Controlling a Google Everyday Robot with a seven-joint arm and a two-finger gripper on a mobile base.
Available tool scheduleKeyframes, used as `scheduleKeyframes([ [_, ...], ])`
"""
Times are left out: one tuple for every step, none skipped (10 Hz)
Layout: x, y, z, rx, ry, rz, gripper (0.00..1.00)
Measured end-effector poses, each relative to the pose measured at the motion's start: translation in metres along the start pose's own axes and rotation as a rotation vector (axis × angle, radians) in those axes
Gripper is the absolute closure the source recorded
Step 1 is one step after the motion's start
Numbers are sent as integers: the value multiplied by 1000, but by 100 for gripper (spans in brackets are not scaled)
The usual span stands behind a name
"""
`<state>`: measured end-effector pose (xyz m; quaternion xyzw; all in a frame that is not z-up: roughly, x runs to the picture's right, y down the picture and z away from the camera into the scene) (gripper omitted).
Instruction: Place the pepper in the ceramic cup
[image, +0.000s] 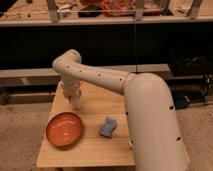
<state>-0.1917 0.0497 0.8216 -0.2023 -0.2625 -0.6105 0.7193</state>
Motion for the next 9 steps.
scheduleKeyframes([
  [-3,-5,3,0,-6,-10,20],
  [-4,-7,4,1,-10,-14,20],
  [-7,-8,4,5,-17,-16,20],
  [-6,-7,3,6,-13,-17,20],
  [-6,-7,1,12,-10,-19,20],
  [-6,-7,0,19,-9,-20,20],
  [-6,-7,-3,28,-5,-23,20],
  [-6,-6,-7,47,2,-30,20],
  [-6,-6,-11,71,12,-44,20],
])
